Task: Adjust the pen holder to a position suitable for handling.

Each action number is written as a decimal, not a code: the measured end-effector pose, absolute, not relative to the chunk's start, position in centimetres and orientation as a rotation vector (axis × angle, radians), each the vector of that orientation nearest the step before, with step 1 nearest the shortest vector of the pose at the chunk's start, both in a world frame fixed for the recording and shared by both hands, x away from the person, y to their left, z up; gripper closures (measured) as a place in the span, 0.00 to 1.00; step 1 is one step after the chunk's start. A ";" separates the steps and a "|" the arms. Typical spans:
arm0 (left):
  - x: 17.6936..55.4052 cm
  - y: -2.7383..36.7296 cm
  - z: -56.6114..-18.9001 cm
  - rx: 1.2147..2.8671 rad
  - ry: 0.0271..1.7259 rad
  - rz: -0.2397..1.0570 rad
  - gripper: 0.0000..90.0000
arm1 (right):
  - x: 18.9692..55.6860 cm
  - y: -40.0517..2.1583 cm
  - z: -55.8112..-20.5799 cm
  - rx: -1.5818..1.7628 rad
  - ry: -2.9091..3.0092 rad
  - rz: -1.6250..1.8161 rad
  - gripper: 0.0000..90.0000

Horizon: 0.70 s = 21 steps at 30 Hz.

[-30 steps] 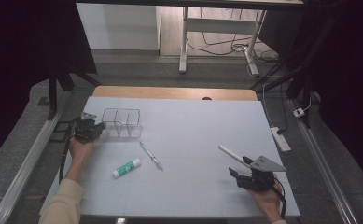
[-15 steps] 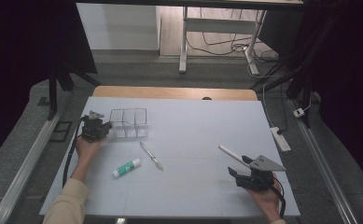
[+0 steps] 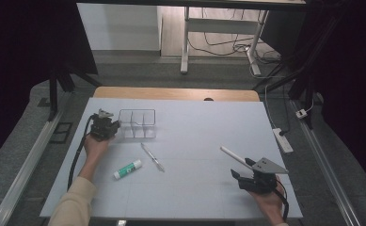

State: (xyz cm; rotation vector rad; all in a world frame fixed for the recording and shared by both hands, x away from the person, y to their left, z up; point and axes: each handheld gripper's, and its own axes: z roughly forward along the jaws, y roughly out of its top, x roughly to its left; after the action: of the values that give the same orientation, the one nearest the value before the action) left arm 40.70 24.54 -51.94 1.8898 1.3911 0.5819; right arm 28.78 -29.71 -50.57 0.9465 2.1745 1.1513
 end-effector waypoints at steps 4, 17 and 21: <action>41.2 23.5 -52.0 1.916 1.373 0.576 0.99 | 28.6 -30.0 -50.6 0.955 2.171 1.153 0.30; 41.7 20.7 -51.6 1.970 1.304 0.561 0.99 | 28.8 -30.2 -51.0 0.978 2.176 1.131 0.30; 41.8 19.9 -51.4 1.971 1.289 0.562 0.99 | 28.8 -30.1 -51.2 0.970 2.183 1.124 0.30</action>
State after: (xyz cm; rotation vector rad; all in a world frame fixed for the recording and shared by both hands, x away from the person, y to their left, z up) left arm 41.85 19.90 -51.42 1.9712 1.2888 0.5617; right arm 28.80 -30.06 -51.17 0.9704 2.1826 1.1240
